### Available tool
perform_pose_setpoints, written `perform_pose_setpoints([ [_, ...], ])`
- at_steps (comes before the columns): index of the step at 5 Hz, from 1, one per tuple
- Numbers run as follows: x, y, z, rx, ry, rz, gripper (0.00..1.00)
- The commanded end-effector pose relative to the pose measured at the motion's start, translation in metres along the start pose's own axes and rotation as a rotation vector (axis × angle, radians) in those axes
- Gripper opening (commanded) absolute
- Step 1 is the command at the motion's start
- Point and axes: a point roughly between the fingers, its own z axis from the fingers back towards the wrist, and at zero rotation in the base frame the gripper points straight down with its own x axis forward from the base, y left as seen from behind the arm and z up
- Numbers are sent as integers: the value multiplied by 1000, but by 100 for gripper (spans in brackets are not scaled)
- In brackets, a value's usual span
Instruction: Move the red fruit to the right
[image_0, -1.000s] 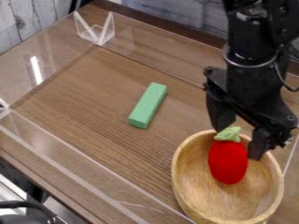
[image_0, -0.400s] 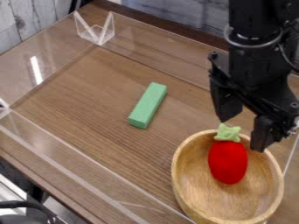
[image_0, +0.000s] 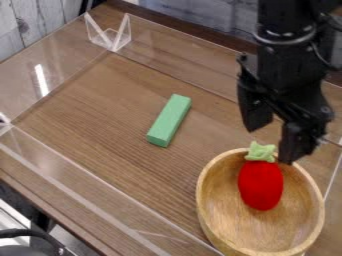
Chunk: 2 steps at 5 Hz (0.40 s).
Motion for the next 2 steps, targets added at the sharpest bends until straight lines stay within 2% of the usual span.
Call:
perform_pose_setpoints([
  [1,1,5,15,13,-62,-2,100],
  [2,-2,-3,6,24,-69,45,0],
])
